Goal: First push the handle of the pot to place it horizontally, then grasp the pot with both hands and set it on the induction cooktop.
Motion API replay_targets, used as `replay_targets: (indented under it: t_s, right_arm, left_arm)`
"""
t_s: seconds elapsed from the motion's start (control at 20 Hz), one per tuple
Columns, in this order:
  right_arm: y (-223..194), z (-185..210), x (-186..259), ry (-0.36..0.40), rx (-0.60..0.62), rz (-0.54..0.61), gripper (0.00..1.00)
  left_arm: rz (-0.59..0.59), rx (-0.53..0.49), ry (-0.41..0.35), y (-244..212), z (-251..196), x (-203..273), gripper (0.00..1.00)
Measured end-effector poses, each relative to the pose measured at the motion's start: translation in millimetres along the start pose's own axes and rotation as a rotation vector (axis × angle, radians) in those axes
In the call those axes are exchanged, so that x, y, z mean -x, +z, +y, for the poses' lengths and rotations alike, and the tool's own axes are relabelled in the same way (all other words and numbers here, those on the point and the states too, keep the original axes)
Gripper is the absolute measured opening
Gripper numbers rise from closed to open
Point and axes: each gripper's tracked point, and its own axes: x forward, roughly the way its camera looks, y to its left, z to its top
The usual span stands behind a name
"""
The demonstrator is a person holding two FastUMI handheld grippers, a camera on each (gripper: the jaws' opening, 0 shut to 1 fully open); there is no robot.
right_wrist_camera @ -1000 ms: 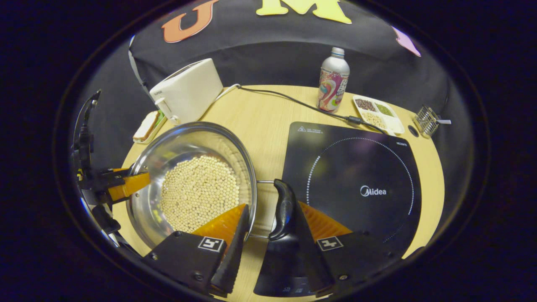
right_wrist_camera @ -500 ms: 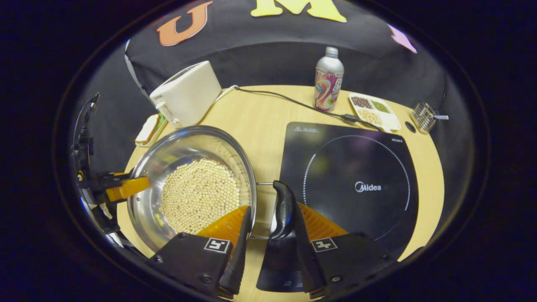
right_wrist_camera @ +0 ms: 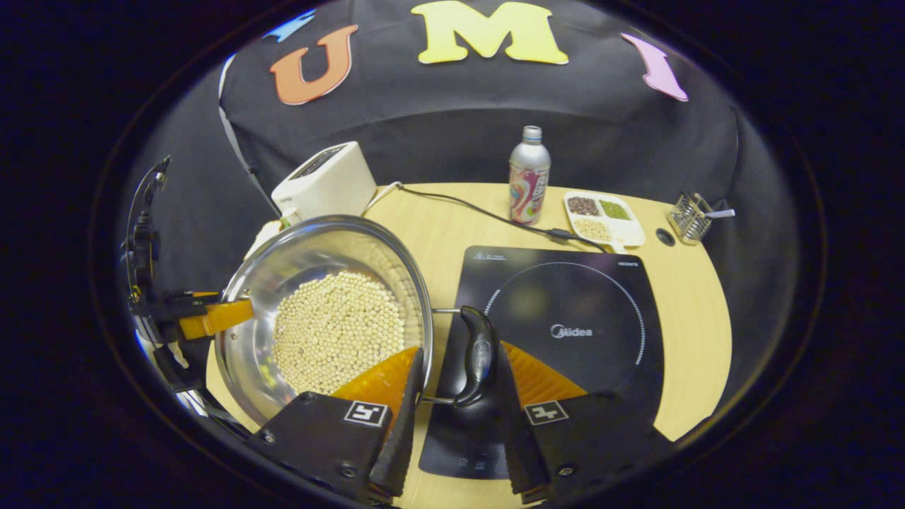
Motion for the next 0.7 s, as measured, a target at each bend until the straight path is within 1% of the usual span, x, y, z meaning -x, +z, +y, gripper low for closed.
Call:
replay_targets:
  t_s: [0.15,0.4,0.45,0.5,0.65,0.7]
  right_arm:
    - [3,-28,20,-0.03,-0.01,-0.026,0.53]
    - [-7,-86,47,-0.088,-0.061,-0.039,0.54]
    - [-10,-99,52,-0.097,-0.071,-0.037,0.53]
    - [-13,-110,56,-0.105,-0.08,-0.034,0.54]
    - [-21,-148,65,-0.126,-0.102,-0.03,0.54]
    - [-23,-160,67,-0.133,-0.105,-0.027,0.54]
  left_arm:
    - [-0.015,-0.018,-0.03,9,-30,6,0.56]
    - [-0.019,-0.049,-0.085,13,-94,6,0.56]
    - [-0.018,-0.056,-0.094,13,-107,5,0.46]
    - [-0.015,-0.061,-0.104,11,-120,5,0.56]
    - [-0.009,-0.073,-0.123,10,-161,1,0.56]
    - [-0.008,-0.074,-0.127,9,-172,-5,0.66]
